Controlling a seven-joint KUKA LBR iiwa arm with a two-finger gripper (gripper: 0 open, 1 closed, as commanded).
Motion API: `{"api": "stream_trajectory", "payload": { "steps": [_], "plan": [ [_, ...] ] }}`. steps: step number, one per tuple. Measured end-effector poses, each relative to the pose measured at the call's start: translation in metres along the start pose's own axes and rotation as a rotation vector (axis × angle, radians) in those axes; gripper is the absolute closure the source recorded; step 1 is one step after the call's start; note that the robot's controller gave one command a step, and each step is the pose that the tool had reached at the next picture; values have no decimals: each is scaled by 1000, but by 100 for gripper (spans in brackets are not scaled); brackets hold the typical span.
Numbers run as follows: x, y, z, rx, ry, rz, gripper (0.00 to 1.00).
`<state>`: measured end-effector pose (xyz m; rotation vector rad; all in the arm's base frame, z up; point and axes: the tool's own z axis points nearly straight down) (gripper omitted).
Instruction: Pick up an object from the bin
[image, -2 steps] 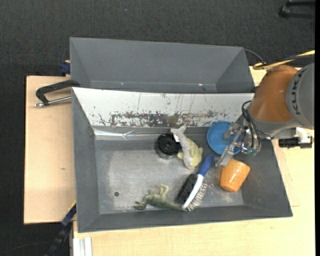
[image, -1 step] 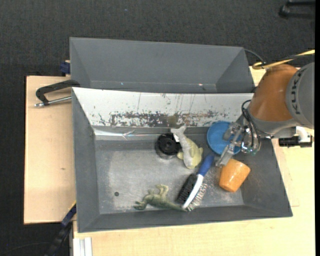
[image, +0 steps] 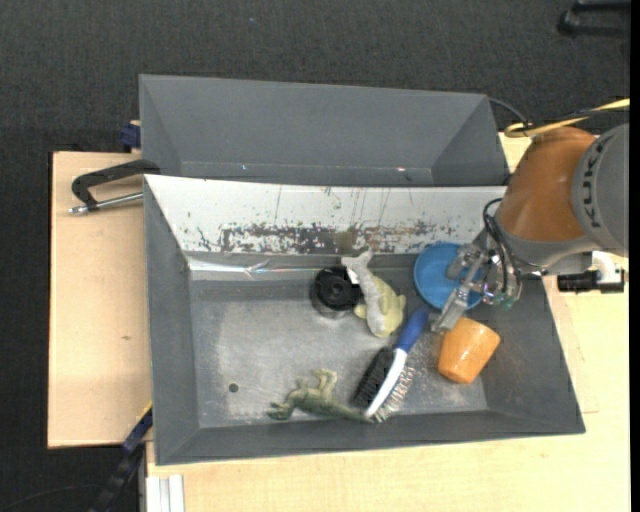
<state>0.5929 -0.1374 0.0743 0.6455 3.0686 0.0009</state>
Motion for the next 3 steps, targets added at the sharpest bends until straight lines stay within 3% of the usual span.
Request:
{"api": "stream_trajectory", "payload": {
  "steps": [1,2,3],
  "plan": [
    [-1,1,-1,0,0,-1,0],
    [0,2,-1,0,4,-3,100],
    [-3,3,-55,-1,-5,-3,100]
  ]
}}
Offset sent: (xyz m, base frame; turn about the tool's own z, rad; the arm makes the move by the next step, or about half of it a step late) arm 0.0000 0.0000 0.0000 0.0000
